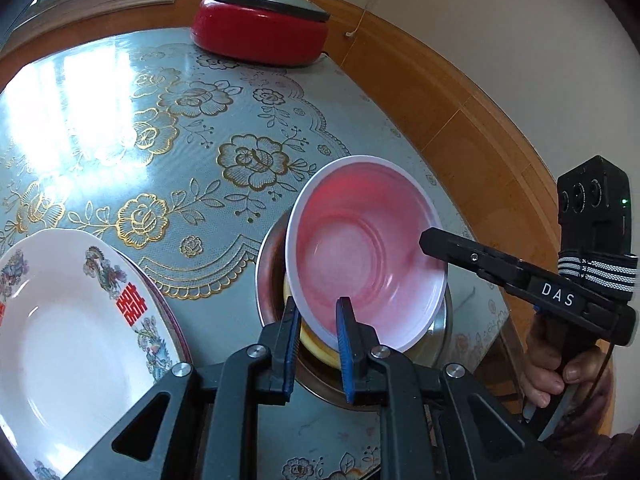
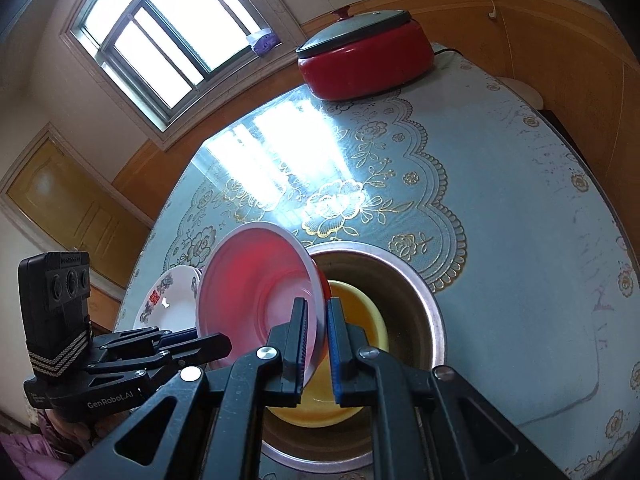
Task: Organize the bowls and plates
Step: 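Carry the red bowl with the left tool and lower it into the yellow bowl, then open the left tool and release the red bowl inside the yellow bowl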
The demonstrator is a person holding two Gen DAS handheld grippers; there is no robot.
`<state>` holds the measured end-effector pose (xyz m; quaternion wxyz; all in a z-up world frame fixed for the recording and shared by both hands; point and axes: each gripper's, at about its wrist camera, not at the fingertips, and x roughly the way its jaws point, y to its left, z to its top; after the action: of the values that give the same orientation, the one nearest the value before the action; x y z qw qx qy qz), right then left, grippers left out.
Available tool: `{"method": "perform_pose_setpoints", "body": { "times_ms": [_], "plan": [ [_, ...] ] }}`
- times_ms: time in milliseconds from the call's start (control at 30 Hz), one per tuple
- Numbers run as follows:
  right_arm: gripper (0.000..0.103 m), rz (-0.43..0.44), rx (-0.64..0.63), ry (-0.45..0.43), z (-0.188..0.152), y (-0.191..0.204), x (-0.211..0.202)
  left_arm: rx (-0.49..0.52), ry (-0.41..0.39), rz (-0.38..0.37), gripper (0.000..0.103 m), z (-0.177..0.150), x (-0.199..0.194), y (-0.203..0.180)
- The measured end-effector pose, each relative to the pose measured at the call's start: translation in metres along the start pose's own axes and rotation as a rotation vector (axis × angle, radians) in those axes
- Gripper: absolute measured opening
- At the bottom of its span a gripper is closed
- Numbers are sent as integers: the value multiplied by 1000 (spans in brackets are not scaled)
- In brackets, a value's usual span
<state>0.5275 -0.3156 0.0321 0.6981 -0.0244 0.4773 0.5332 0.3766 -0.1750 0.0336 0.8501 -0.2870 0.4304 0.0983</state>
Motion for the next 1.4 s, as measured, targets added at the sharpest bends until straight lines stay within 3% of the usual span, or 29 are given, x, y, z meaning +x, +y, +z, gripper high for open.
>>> {"method": "perform_pose_setpoints", "body": {
  "times_ms": [667,867,1067,1267,1400],
  "plan": [
    [12,-62,12,74,-18,-9,8,20,48,9,19,-11,16,-4],
    [18,-97,-1,86,-23,-10,11,37,42,20,28,-13,16,-7],
    [19,-112,0,92,-26,-11,14,56,35,33,28,-14,17,-9],
    [26,-127,-3,99,-28,-11,16,102,10,69,29,-17,16,-13],
    [29,-132,-5,110,-29,-11,20,104,-11,36,45,-19,12,-14]
  ]
}}
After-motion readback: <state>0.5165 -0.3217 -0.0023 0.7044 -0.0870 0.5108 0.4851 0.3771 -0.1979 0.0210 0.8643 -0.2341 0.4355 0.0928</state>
